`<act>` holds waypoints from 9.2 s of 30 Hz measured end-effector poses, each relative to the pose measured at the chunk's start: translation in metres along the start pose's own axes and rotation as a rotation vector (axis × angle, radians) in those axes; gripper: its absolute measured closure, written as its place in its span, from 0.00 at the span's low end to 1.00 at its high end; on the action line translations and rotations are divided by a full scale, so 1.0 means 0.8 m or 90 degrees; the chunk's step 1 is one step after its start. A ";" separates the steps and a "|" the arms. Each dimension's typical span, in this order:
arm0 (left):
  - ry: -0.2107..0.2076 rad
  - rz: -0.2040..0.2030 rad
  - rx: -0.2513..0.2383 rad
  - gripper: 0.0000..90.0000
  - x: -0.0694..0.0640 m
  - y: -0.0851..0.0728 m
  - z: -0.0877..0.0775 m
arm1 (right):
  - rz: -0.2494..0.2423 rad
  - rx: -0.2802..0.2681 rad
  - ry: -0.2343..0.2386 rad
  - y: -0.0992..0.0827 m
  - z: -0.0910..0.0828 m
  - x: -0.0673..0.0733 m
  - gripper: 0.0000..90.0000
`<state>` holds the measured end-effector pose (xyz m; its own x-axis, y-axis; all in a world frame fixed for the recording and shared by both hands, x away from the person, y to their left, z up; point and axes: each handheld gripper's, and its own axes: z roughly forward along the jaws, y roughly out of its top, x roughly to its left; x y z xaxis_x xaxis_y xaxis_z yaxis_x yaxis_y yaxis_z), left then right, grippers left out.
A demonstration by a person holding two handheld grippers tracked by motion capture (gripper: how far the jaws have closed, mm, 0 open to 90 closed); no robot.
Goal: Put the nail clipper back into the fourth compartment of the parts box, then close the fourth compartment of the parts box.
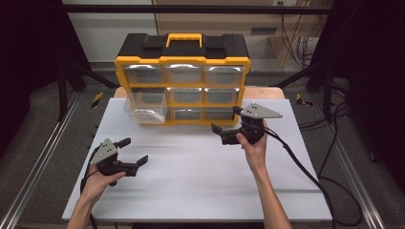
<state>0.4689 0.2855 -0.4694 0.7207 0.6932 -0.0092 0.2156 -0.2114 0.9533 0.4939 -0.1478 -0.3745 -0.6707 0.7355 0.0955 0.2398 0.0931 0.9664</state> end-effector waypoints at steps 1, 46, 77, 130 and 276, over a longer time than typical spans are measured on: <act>0.000 0.000 -0.001 0.02 0.000 0.000 0.000 | 0.001 0.002 -0.002 -0.005 -0.004 -0.002 0.00; -0.019 0.001 -0.030 0.02 -0.015 0.020 0.000 | 0.069 0.019 -0.056 -0.159 -0.102 -0.062 0.00; 0.029 -0.026 -0.052 0.09 -0.026 0.062 0.011 | 0.078 0.026 -0.057 -0.166 -0.106 -0.065 0.00; 0.140 0.007 -0.040 0.84 -0.016 0.089 0.027 | 0.090 0.027 -0.061 -0.168 -0.110 -0.070 0.00; 0.216 0.004 -0.022 1.00 0.047 0.112 0.109 | 0.084 0.041 -0.067 -0.171 -0.115 -0.072 0.00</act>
<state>0.5730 0.2327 -0.4108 0.4601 0.8830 0.0930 0.1852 -0.1979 0.9626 0.4353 -0.2644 -0.4904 -0.5538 0.8103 0.1918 0.3679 0.0315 0.9293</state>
